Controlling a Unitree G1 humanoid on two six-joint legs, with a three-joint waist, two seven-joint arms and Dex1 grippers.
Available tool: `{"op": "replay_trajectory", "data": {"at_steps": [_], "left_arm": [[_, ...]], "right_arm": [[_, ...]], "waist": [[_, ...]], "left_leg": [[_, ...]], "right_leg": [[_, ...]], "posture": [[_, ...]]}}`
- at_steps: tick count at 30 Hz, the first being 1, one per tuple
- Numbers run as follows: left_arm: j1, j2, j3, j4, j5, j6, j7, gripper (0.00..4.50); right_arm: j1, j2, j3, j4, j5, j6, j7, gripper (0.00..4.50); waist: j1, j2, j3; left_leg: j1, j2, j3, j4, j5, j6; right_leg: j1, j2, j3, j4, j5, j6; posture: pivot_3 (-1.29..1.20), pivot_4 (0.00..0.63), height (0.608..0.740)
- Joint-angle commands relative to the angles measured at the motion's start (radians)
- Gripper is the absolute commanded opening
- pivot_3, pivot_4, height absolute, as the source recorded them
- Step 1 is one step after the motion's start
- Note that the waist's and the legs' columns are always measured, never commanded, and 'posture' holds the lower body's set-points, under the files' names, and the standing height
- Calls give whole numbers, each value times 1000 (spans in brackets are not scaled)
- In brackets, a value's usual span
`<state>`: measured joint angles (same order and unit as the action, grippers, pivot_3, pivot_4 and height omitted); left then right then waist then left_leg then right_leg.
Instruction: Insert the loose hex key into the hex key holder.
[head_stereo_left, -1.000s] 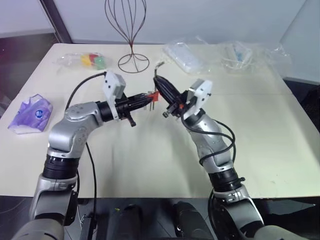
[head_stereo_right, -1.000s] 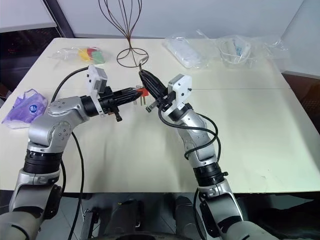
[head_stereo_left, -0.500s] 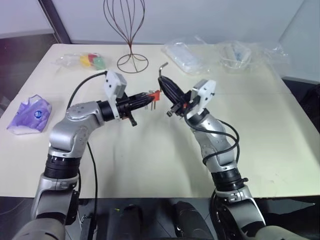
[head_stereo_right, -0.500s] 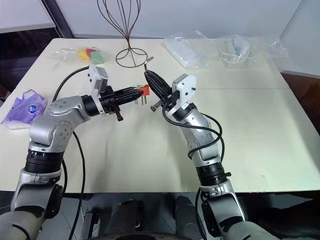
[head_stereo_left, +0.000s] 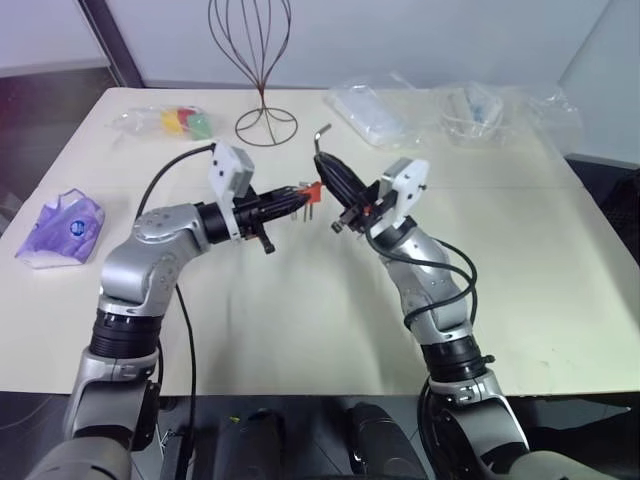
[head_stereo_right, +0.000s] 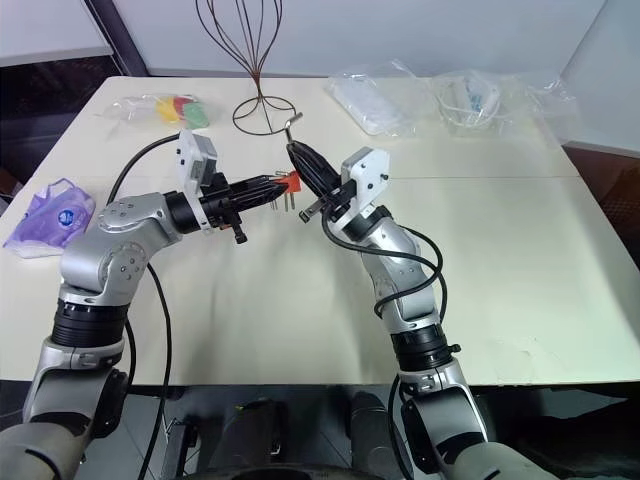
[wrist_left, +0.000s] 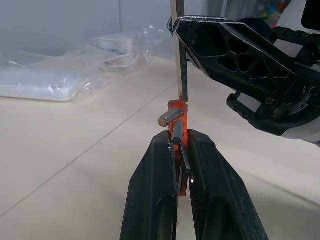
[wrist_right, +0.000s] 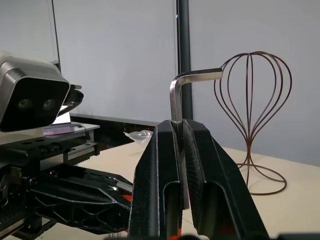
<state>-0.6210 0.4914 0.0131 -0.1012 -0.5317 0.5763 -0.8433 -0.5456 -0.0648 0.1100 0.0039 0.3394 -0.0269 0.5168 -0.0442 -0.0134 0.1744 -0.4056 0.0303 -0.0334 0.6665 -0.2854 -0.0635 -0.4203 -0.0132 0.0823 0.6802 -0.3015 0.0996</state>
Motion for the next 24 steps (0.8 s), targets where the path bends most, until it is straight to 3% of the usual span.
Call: {"op": "replay_trajectory", "data": {"at_steps": [1, 24], "left_arm": [[-4, 0, 4, -31, -3, -9, 0, 0], [-9, -4, 12, -39, -13, -2, 2, 0]], "right_arm": [[-33, 14, 4, -61, 5, -2, 6, 32], [-21, 37, 6, -35, -10, -17, 16, 32]], "waist": [[0, 0, 0], [0, 0, 0]], "left_leg": [[0, 0, 0, 0, 0, 0], [0, 0, 0, 0, 0, -1]], "right_leg": [[0, 0, 0, 0, 0, 0], [-1, 0, 0, 1, 0, 0]], "posture": [[0, 150, 740], [0, 150, 740]]}}
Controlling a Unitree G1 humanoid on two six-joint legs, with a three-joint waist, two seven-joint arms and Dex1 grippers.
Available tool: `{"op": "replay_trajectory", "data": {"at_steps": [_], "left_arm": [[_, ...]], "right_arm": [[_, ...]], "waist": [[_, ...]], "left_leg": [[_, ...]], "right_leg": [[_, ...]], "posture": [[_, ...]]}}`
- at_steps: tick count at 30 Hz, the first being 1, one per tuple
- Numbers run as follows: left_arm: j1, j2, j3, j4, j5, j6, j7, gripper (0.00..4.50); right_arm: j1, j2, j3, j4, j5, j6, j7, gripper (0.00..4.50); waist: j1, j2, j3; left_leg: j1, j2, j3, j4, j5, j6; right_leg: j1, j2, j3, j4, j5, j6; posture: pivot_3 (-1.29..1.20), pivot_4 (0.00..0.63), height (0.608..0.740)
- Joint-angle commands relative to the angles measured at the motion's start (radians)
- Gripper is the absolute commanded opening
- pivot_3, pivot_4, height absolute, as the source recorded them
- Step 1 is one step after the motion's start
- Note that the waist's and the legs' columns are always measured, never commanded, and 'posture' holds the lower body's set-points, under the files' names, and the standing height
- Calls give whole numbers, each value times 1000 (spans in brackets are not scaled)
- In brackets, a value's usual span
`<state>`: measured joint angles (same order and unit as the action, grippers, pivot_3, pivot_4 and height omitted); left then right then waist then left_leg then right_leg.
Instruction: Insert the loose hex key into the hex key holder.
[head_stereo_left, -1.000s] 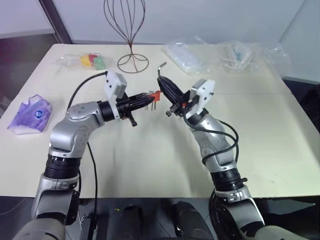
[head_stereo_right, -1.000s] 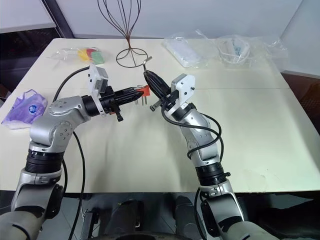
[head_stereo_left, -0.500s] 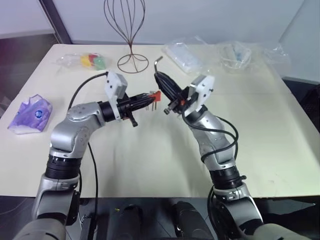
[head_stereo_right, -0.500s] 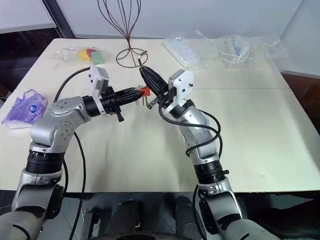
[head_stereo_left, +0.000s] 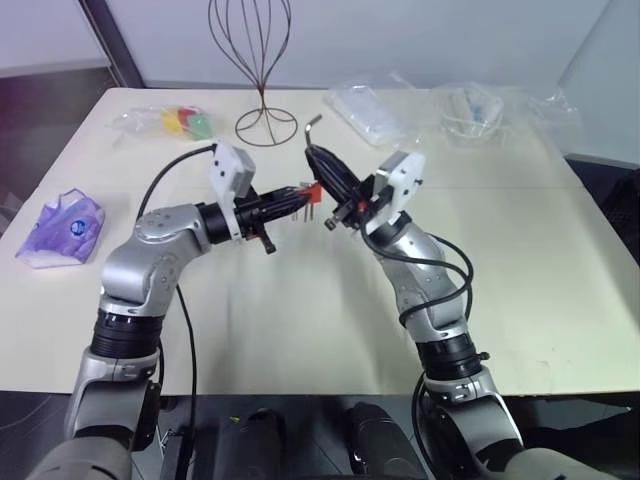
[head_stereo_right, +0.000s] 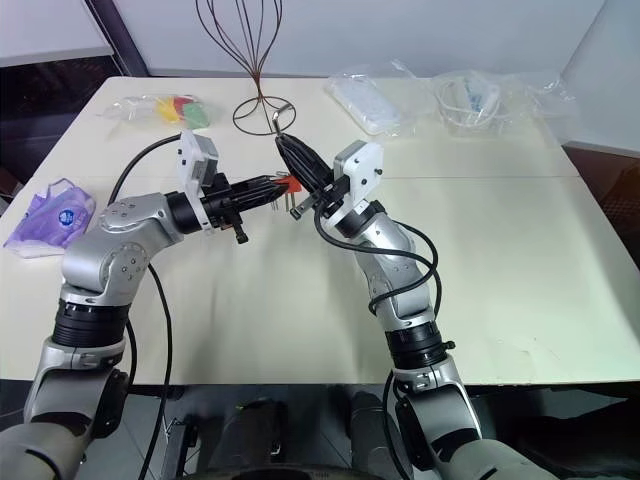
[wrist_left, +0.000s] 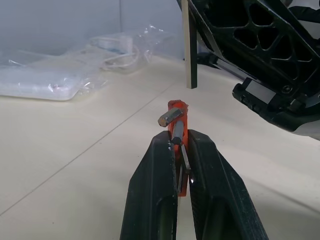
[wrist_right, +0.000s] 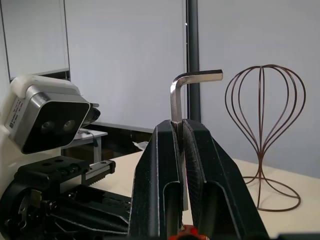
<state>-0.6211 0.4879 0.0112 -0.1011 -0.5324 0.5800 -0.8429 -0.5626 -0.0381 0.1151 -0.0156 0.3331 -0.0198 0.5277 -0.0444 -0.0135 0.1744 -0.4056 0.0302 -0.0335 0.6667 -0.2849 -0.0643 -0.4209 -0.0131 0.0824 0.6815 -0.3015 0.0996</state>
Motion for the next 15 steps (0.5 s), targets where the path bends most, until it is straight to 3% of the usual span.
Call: {"op": "replay_trajectory", "data": {"at_steps": [1, 15], "left_arm": [[-10, 0, 15, -39, -14, -4, 2, 0], [-14, 1, 24, -54, -35, 17, 7, 0]], "right_arm": [[-4, 11, 0, -11, -4, -27, 6, 32], [-4, 14, -13, 35, -16, -58, 17, 32]], "waist": [[0, 0, 0], [0, 0, 0]], "left_leg": [[0, 0, 0, 0, 0, 0], [0, 0, 0, 0, 0, 0]], "right_leg": [[0, 0, 0, 0, 0, 0], [0, 0, 0, 0, 0, 0]], "posture": [[0, 150, 740], [0, 150, 740]]}}
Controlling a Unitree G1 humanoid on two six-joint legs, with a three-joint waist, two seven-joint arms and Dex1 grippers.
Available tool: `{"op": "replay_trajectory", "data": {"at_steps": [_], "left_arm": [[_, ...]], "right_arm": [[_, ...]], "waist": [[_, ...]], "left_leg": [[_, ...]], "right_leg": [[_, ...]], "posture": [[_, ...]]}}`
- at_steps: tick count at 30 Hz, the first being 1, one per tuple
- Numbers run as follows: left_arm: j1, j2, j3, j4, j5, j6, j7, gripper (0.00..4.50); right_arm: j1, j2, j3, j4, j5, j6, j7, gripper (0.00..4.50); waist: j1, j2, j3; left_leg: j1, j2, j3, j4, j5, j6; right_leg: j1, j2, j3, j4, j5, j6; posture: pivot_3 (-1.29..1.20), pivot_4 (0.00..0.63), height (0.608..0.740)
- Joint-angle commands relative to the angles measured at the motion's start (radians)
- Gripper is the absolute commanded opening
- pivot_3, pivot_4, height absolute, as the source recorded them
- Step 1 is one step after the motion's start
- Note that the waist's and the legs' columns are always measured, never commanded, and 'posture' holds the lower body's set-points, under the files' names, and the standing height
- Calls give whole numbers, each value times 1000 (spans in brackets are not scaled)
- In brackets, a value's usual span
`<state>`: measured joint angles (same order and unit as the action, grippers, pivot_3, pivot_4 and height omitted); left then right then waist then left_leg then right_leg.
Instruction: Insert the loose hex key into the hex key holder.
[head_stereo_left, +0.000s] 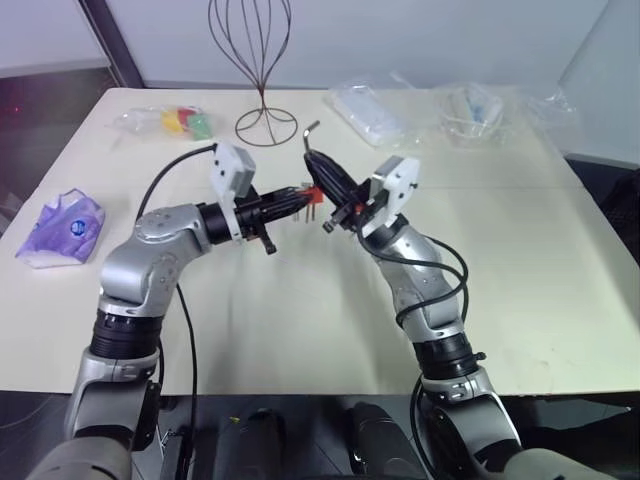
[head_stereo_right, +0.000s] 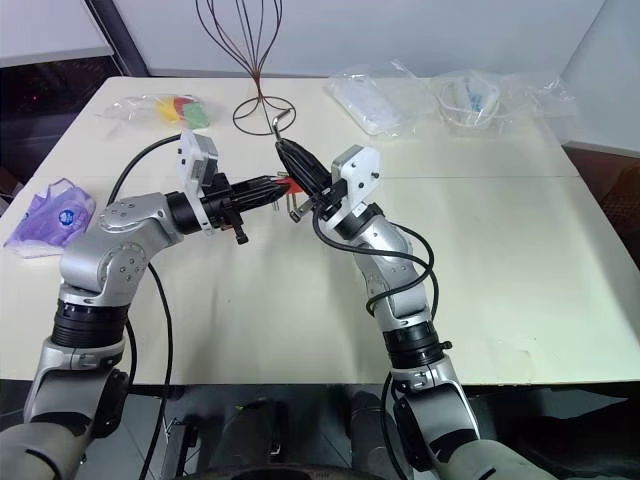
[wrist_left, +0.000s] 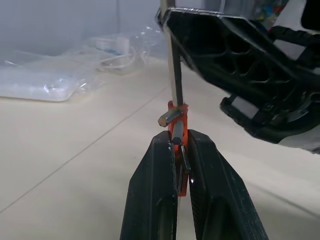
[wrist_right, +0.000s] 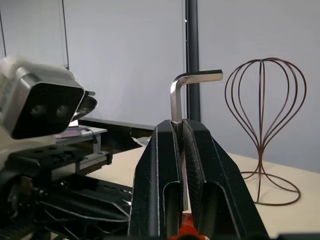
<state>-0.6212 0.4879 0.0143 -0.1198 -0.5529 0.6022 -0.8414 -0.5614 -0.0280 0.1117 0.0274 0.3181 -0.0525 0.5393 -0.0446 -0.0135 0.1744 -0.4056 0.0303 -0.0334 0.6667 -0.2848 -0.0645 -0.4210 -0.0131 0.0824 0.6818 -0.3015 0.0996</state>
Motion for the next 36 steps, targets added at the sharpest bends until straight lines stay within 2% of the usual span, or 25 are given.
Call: {"op": "replay_trajectory", "data": {"at_steps": [1, 36], "left_arm": [[-14, 1, 21, -36, -15, -5, 6, 0], [-26, 2, 31, -31, -38, 1, 28, 0]], "right_arm": [[-5, 2, -11, -6, -2, -27, 5, 32], [31, -2, -26, -5, -5, -36, -11, 32]], "waist": [[0, 0, 0], [0, 0, 0]], "left_leg": [[0, 0, 0, 0, 0, 0], [0, 0, 0, 0, 0, 0]], "right_leg": [[0, 0, 0, 0, 0, 0], [0, 0, 0, 1, 0, 0]], "posture": [[0, 150, 740], [0, 150, 740]]}}
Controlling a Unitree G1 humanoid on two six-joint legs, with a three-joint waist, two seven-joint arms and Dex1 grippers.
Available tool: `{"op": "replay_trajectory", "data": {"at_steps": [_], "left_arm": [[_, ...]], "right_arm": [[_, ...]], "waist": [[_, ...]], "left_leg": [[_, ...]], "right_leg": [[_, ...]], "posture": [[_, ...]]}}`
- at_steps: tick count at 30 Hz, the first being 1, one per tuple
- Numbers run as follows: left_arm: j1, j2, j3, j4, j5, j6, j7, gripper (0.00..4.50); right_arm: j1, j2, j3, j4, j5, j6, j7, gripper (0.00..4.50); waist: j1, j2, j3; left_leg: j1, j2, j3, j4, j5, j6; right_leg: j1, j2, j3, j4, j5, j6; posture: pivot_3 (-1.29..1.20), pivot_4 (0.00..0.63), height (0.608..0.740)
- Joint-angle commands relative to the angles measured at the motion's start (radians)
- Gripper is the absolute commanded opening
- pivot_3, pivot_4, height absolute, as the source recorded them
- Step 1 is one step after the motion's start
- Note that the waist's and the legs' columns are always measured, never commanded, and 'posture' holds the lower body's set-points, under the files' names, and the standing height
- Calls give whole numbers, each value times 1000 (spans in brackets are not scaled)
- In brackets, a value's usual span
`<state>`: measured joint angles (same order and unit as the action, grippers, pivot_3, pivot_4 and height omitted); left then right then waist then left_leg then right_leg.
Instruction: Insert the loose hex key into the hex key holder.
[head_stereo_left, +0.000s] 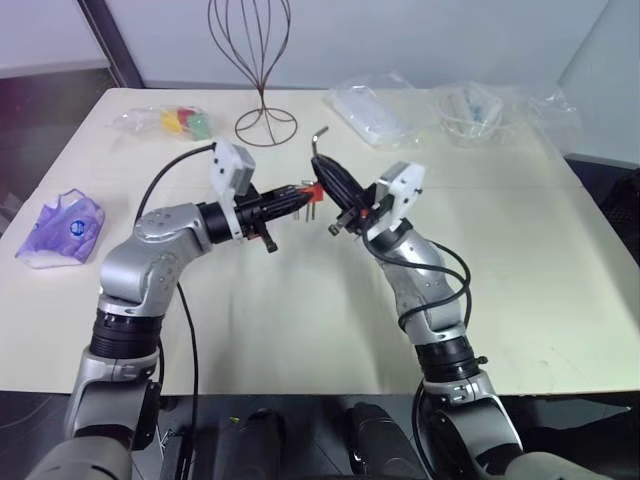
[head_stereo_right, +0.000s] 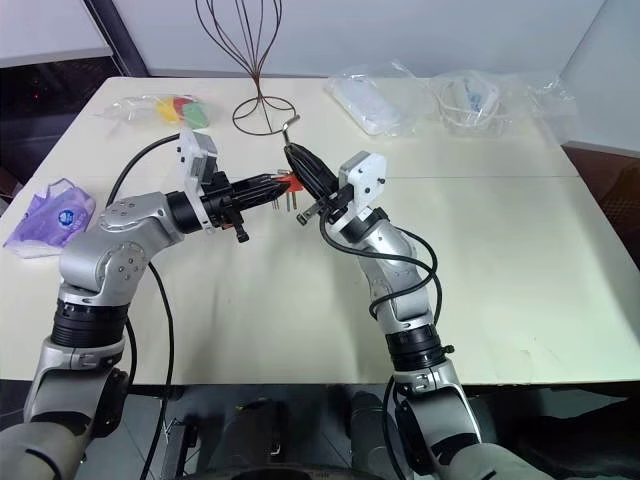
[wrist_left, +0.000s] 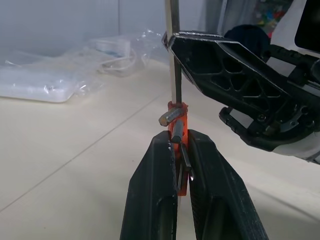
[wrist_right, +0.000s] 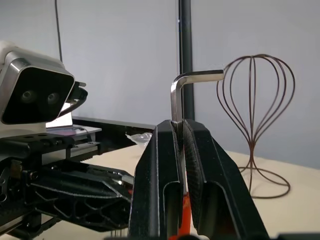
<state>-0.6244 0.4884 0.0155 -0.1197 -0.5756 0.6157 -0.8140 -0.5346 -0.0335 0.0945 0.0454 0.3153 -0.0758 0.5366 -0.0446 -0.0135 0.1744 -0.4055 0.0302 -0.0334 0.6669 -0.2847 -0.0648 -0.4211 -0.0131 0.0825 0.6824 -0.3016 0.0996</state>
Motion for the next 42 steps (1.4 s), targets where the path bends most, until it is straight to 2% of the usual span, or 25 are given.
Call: {"op": "replay_trajectory", "data": {"at_steps": [1, 13, 17, 22, 28, 39, 42], "left_arm": [[-24, 1, 30, -30, -16, -12, 0, 0], [-29, -1, 33, -24, -15, -19, 6, 0], [-28, -1, 33, -24, -15, -21, 7, 0], [-21, -4, 34, -21, -15, -21, 10, 0], [-7, -32, 45, -14, -43, 13, 28, 0], [3, -220, 44, 137, -159, 208, 88, 0], [-20, -275, 41, 253, -158, 243, 98, 0]], "right_arm": [[7, 4, -10, -24, -3, -12, -10, 32], [36, -18, -9, -34, -7, 12, -8, 32], [45, -31, -12, -43, -7, 23, -4, 1537], [114, -81, -34, -110, 10, 54, 4, 4162], [240, -159, -86, -221, 25, 101, -12, 4162], [396, -247, -184, -311, 22, 128, -54, 4162], [423, -247, -196, -336, 16, 128, -75, 4162]], "waist": [[0, 0, 0], [0, 0, 0], [0, 0, 0], [2, 0, 0], [2, 0, 0], [3, 0, -1], [2, 0, -1]], "left_leg": [[0, 0, 0, 0, 0, 0], [0, 0, 0, 0, 0, 0], [0, 0, 0, 0, 0, 0], [0, 0, 0, 0, 0, 0], [0, 0, 0, 0, 0, 0], [0, -1, 0, 1, 0, 0], [1, -1, 0, 1, 0, 0]], "right_leg": [[0, 0, 0, 0, 0, 0], [0, 0, 0, 0, 0, 0], [0, 0, 0, 0, 0, 0], [0, 0, 0, 0, 0, 0], [0, 0, 0, 0, 0, 0], [1, 1, 1, 0, 0, 0], [1, 1, 1, 0, 0, 0]], "posture": [[0, 150, 740], [0, 150, 740], [0, 150, 740], [0, 150, 740], [0, 150, 740], [0, 150, 740], [0, 150, 740]]}}
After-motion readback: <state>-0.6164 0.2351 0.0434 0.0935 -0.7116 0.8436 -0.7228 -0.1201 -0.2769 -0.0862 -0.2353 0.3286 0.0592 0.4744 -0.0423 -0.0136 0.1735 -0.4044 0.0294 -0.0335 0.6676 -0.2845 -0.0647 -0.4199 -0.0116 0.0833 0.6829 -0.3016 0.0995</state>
